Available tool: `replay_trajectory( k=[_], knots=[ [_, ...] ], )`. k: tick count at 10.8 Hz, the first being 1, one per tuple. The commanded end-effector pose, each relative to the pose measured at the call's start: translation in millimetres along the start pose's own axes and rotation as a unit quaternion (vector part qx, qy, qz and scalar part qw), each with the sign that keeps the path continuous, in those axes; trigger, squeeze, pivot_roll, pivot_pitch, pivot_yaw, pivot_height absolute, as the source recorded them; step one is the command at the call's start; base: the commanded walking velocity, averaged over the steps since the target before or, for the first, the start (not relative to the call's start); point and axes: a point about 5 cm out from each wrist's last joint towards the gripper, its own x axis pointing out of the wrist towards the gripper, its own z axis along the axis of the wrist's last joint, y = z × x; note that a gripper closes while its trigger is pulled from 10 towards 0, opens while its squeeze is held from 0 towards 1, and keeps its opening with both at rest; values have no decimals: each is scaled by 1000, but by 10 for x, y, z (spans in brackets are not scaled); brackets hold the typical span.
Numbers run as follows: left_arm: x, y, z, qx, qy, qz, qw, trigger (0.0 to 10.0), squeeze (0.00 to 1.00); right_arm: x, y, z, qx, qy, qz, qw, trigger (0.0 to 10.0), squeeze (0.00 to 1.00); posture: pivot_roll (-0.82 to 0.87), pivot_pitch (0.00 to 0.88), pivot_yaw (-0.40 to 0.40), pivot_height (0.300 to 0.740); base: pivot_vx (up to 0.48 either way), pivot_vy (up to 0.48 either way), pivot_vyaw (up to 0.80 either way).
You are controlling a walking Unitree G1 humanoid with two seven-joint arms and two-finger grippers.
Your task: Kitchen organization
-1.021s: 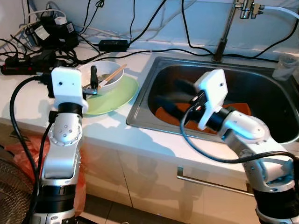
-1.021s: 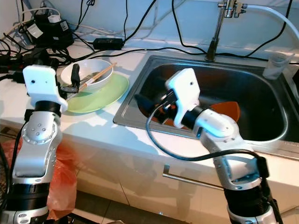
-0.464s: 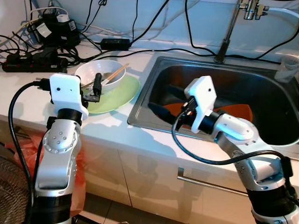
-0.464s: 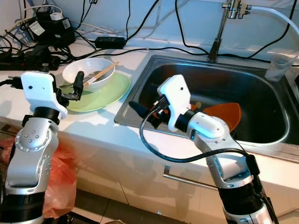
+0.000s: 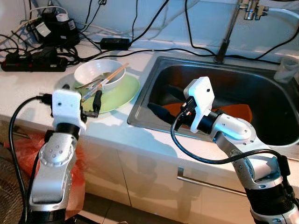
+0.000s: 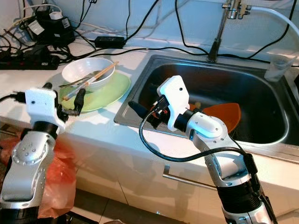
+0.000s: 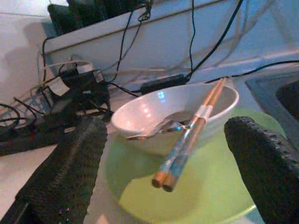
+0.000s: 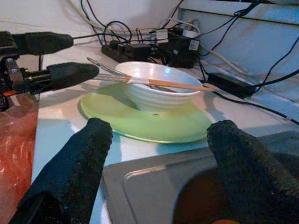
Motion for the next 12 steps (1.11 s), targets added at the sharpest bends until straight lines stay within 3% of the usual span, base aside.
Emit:
replay_trajectory(
  k=[1, 7, 12],
  knots=[
    [-21, 10, 10, 12, -5, -8, 1000, 10000, 0, 37, 12, 37, -11, -5, 12, 1000, 10000, 0, 74, 0, 12, 740, 0, 0, 0],
    [36, -83, -174, 18, 21, -61, 998, 10000, 0, 51, 17, 13, -11, -8, 8, 1000, 10000, 0, 60, 0, 31, 740, 0, 0, 0],
    [41, -106, -262, 27, 24, -68, 997, 10000, 0, 50, 39, -5, -8, -8, 7, 1000, 10000, 0, 57, 0, 31, 740, 0, 0, 0]
  ],
)
